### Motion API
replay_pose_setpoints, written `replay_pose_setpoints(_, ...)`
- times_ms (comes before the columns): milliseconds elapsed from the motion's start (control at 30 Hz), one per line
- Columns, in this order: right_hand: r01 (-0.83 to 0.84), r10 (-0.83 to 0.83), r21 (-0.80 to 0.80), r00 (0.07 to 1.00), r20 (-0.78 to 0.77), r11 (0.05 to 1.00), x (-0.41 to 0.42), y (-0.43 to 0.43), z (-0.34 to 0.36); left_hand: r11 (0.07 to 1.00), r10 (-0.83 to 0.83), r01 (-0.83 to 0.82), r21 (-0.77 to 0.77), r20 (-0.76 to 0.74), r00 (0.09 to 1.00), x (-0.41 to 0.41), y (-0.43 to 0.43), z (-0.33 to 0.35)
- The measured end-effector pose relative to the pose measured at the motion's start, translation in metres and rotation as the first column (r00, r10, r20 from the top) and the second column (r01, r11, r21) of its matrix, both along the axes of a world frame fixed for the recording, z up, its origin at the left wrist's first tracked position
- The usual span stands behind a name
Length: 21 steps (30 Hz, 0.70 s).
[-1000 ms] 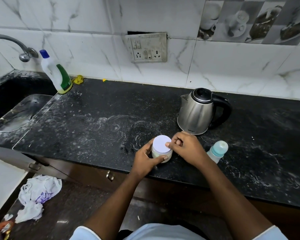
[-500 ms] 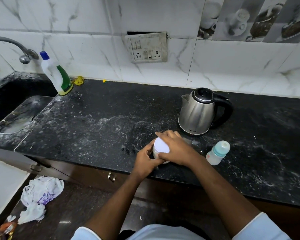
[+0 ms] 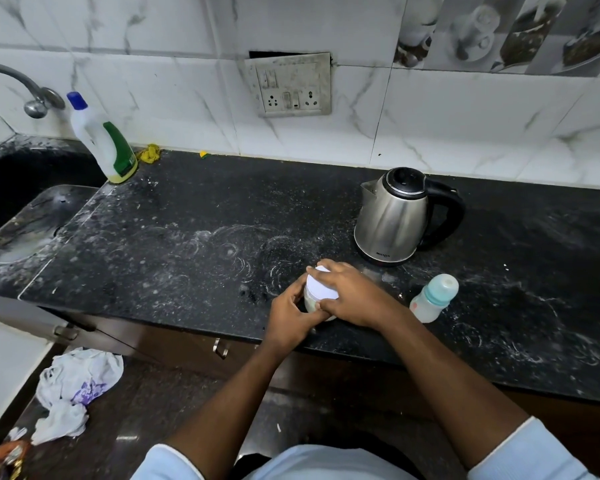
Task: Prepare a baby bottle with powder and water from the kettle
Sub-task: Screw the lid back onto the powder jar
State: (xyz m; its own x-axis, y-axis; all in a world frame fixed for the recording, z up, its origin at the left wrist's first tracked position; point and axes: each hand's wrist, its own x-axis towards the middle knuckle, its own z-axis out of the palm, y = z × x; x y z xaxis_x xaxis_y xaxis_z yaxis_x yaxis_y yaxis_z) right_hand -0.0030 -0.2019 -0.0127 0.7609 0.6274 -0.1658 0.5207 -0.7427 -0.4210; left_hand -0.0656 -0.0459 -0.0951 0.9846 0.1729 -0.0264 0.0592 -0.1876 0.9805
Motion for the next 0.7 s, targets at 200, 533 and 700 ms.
replay_pose_setpoints(200, 0.042, -0.043, 0.015, 0.999, 0.023, 0.999, -0.004, 0.005, -0.003, 0.999, 0.034, -0.034, 0.037, 0.014, 0.999, -0.001, -0.005, -0.001)
replay_pose_setpoints(533, -0.261, 0.367, -0.318, 0.864, 0.344, 0.912, 0.017, 0.0, 0.007, 0.999, -0.006, 0.008, 0.048, -0.028, 1.0, -0.002, -0.001, 0.006)
replay_pose_setpoints(700, -0.251, 0.381, -0.353, 0.847, 0.37, 0.901, 0.022, 0.009, 0.003, 0.998, 0.007, -0.004, 0.066, -0.036, 0.999, -0.002, -0.001, 0.005)
